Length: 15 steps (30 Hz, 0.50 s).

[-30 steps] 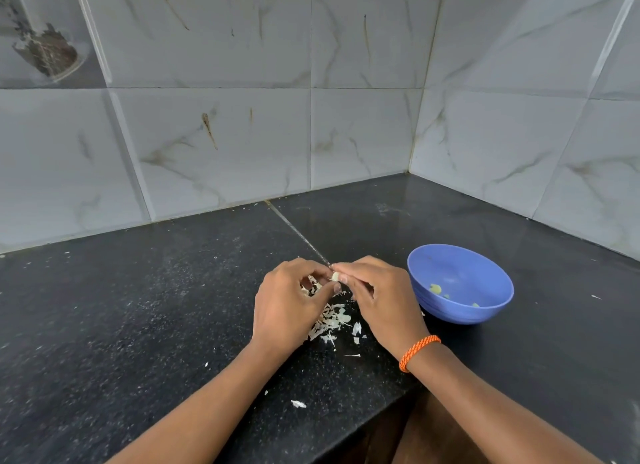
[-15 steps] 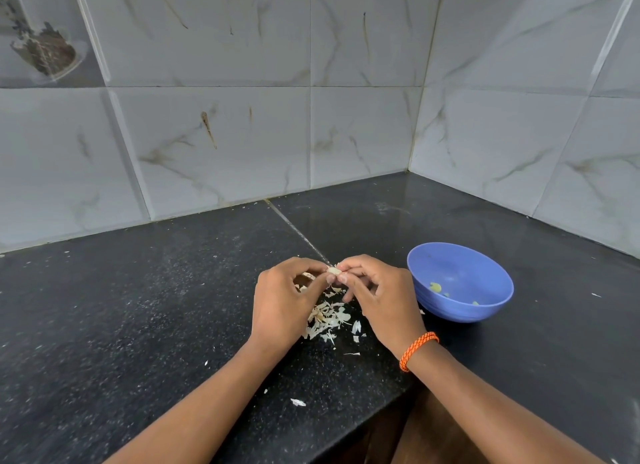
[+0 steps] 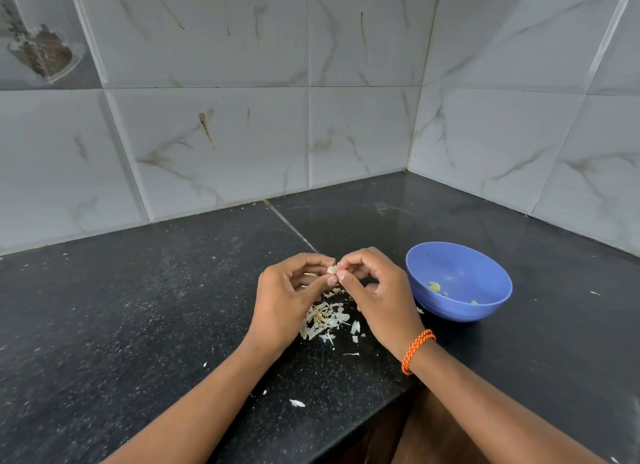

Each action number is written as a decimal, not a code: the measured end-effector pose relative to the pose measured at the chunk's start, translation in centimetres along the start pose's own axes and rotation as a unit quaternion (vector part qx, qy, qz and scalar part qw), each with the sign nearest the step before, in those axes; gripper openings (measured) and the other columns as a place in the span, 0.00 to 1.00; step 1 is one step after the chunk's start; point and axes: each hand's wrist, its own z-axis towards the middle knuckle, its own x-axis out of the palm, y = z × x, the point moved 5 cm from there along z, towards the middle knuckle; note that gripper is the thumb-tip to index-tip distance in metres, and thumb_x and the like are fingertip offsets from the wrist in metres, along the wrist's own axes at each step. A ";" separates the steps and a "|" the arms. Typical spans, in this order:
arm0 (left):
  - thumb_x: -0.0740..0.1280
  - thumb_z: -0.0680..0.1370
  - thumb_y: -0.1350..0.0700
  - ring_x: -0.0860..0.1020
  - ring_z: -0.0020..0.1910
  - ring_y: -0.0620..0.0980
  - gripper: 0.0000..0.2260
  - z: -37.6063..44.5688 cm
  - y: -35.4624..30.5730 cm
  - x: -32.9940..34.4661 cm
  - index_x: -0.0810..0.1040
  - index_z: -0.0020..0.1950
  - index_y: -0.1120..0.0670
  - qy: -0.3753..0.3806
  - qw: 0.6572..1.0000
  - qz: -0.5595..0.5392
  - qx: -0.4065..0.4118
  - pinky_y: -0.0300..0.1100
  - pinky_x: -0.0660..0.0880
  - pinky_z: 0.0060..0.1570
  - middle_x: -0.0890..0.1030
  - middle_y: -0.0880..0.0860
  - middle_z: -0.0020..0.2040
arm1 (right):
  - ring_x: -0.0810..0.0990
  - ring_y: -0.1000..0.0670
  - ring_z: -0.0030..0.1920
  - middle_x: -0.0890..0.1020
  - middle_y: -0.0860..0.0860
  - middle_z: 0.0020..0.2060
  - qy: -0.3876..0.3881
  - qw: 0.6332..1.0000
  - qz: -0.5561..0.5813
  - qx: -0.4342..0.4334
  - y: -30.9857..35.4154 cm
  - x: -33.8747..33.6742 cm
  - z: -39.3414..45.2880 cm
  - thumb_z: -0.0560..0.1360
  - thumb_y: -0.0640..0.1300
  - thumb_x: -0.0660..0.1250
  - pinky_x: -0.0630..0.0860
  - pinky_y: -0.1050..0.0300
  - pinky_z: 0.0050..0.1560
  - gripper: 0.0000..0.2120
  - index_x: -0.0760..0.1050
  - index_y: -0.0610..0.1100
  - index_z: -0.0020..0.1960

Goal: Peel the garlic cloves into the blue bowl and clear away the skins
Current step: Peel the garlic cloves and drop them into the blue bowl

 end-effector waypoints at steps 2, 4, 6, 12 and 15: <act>0.79 0.78 0.60 0.89 0.48 0.51 0.11 0.0 0.1 0.1 0.88 0.59 0.51 0.007 1.000 0.000 -0.001 0.45 0.85 0.50 0.90 0.49 0.51 | 0.85 0.48 0.46 0.83 0.56 0.47 -0.004 1.000 0.007 0.003 -0.2 0.0 0.1 0.80 0.40 0.74 0.79 0.48 0.34 0.05 0.82 0.49 0.48; 0.78 0.79 0.61 0.88 0.45 0.52 0.10 0.0 0.1 0.0 0.89 0.59 0.52 0.008 1.000 -0.001 -0.003 0.44 0.85 0.48 0.90 0.50 0.50 | 0.85 0.48 0.46 0.83 0.55 0.47 -0.004 1.000 0.019 0.013 -0.5 0.0 0.0 0.80 0.41 0.74 0.80 0.44 0.35 0.05 0.82 0.50 0.48; 0.78 0.79 0.61 0.88 0.43 0.54 0.08 0.0 0.1 -0.1 0.89 0.57 0.53 0.004 1.000 -0.004 -0.006 0.45 0.85 0.46 0.90 0.50 0.49 | 0.85 0.47 0.46 0.83 0.55 0.47 -0.004 1.000 0.026 0.015 -0.7 0.0 0.0 0.80 0.41 0.74 0.81 0.44 0.35 0.05 0.83 0.50 0.48; 0.79 0.78 0.59 0.88 0.41 0.54 0.07 0.1 0.4 -0.3 0.89 0.56 0.55 -0.007 1.000 -0.002 -0.014 0.44 0.85 0.45 0.90 0.51 0.47 | 0.85 0.47 0.42 0.86 0.51 0.43 0.001 0.996 0.082 0.036 -0.8 -0.2 0.1 0.81 0.38 0.73 0.78 0.52 0.32 0.04 0.83 0.47 0.49; 0.79 0.78 0.59 0.88 0.41 0.53 0.07 0.1 0.6 -0.4 0.89 0.56 0.56 -0.014 1.000 0.002 -0.019 0.43 0.84 0.45 0.90 0.51 0.47 | 0.87 0.45 0.43 0.87 0.48 0.45 -0.004 0.993 0.109 0.045 -1.0 -0.2 0.1 0.81 0.36 0.72 0.78 0.51 0.31 0.04 0.82 0.43 0.50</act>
